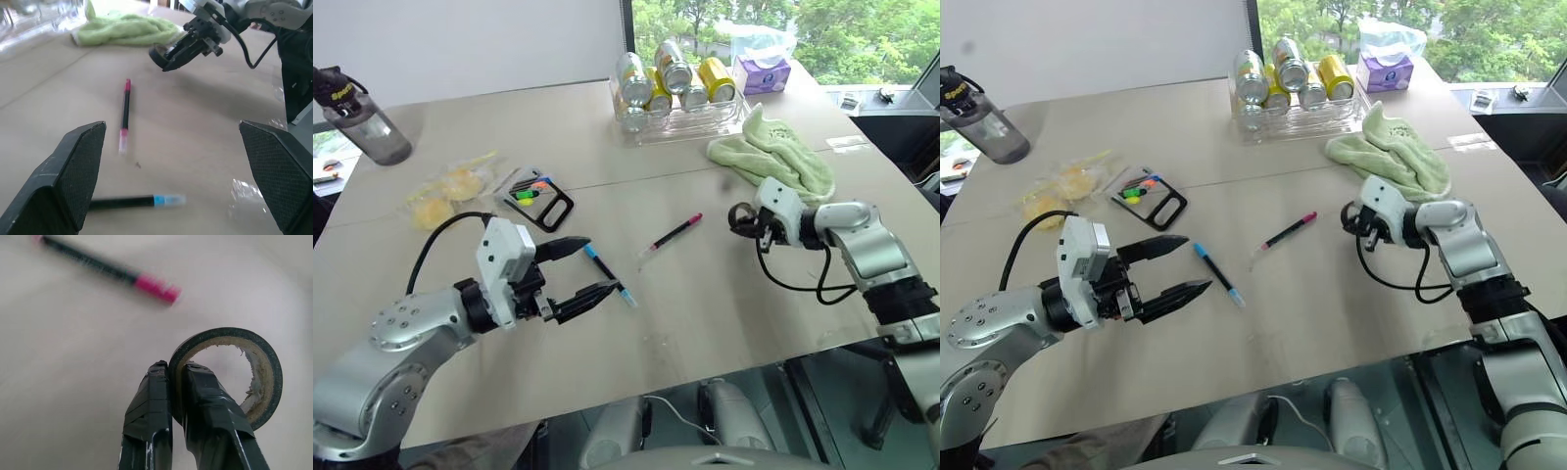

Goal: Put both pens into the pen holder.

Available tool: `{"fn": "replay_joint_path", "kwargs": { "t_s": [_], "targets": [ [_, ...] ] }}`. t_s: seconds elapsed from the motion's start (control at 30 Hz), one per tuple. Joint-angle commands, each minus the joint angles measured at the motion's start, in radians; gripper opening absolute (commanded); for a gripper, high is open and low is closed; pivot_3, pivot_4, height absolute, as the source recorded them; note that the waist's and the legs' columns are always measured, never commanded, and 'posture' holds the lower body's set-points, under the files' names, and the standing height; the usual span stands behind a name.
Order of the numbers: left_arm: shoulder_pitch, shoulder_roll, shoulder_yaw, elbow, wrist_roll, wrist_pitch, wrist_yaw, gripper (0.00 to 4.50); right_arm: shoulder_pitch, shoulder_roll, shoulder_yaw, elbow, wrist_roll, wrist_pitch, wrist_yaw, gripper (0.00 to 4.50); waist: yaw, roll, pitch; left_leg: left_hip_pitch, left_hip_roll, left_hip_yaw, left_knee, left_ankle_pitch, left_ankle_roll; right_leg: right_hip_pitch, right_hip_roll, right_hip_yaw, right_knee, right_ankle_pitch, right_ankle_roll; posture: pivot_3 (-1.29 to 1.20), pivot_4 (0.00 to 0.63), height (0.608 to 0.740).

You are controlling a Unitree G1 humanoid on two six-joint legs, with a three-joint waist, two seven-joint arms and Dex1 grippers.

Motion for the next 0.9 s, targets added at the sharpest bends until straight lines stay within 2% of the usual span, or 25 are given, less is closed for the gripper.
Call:
{"fn": "replay_joint_path", "kwargs": {
  "t_s": [0.03,0.23,0.37,0.4,0.53,0.63,0.67,0.83,0.9],
  "targets": [
    [-0.041,-0.012,0.002,-0.006,-0.034,0.004,0.033,4.5,-0.119,0.022,-0.047,0.16,-0.043,-0.156,-0.099,0.02,0.0,0.0,0.0,0.0,0.0,0.0,0.0,0.0,0.0,0.0,0.0,0.0,0.0,0.0,0.0,0.0,0.15,0.739],
    [-0.097,-0.037,0.017,-0.01,-0.1,0.02,0.081,4.5,-0.368,0.097,-0.063,0.609,-0.118,-0.417,-0.293,0.02,-0.001,0.0,0.0,-0.004,0.0,0.002,-0.001,0.0,0.0,-0.004,0.0,0.001,0.0,0.0,0.0,0.0,0.15,0.739],
    [-0.136,-0.051,0.035,-0.006,-0.16,0.036,0.144,4.5,-0.47,0.118,-0.04,0.823,-0.176,-0.501,-0.356,0.02,-0.003,0.0,0.0,-0.006,0.0,0.002,-0.001,0.0,0.0,-0.008,0.0,0.002,0.001,0.0,0.0,0.0,0.15,0.739],
    [-0.145,-0.054,0.04,-0.002,-0.177,0.043,0.164,4.5,-0.484,0.12,-0.037,0.856,-0.187,-0.506,-0.361,0.9,-0.003,0.0,0.0,-0.007,0.0,0.002,-0.001,0.0,0.0,-0.008,0.0,0.002,0.001,0.0,0.0,0.0,0.15,0.739],
    [-0.161,-0.046,0.049,0.01,-0.212,0.061,0.205,4.5,-0.519,0.108,0.008,0.929,-0.289,-0.593,-0.48,2.72,-0.005,0.0,0.0,-0.01,0.0,0.004,-0.001,0.0,0.0,-0.012,0.0,0.003,0.002,0.0,0.0,0.0,0.15,0.739],
    [-0.158,-0.038,0.046,0.014,-0.216,0.069,0.213,4.5,-0.523,0.11,-0.025,0.951,-0.28,-0.593,-0.509,4.16,-0.016,0.0,0.0,-0.01,0.0,0.005,-0.001,0.0,0.0,-0.013,0.0,0.004,0.003,0.0,0.0,0.0,0.15,0.739],
    [-0.153,-0.037,0.042,0.014,-0.213,0.071,0.214,4.5,-0.517,0.107,-0.031,0.952,-0.278,-0.593,-0.501,4.44,-0.02,0.0,0.0,-0.01,0.0,0.005,-0.001,0.0,0.0,-0.013,0.0,0.004,0.003,0.0,0.0,0.0,0.15,0.739],
    [-0.142,-0.032,0.032,0.017,-0.206,0.072,0.208,4.5,-0.487,0.091,-0.059,0.927,-0.259,-0.605,-0.437,4.44,-0.027,0.0,0.0,-0.01,0.0,0.006,-0.001,0.0,0.0,-0.013,0.001,0.005,0.003,0.0,0.0,0.0,0.15,0.739],
    [-0.141,-0.028,0.027,0.022,-0.197,0.073,0.2,4.5,-0.46,0.089,-0.096,0.891,-0.21,-0.594,-0.363,4.44,-0.027,0.0,0.0,-0.01,0.0,0.006,-0.001,0.0,0.0,-0.013,0.001,0.006,0.004,0.0,0.0,0.0,0.15,0.739]
  ]
}}
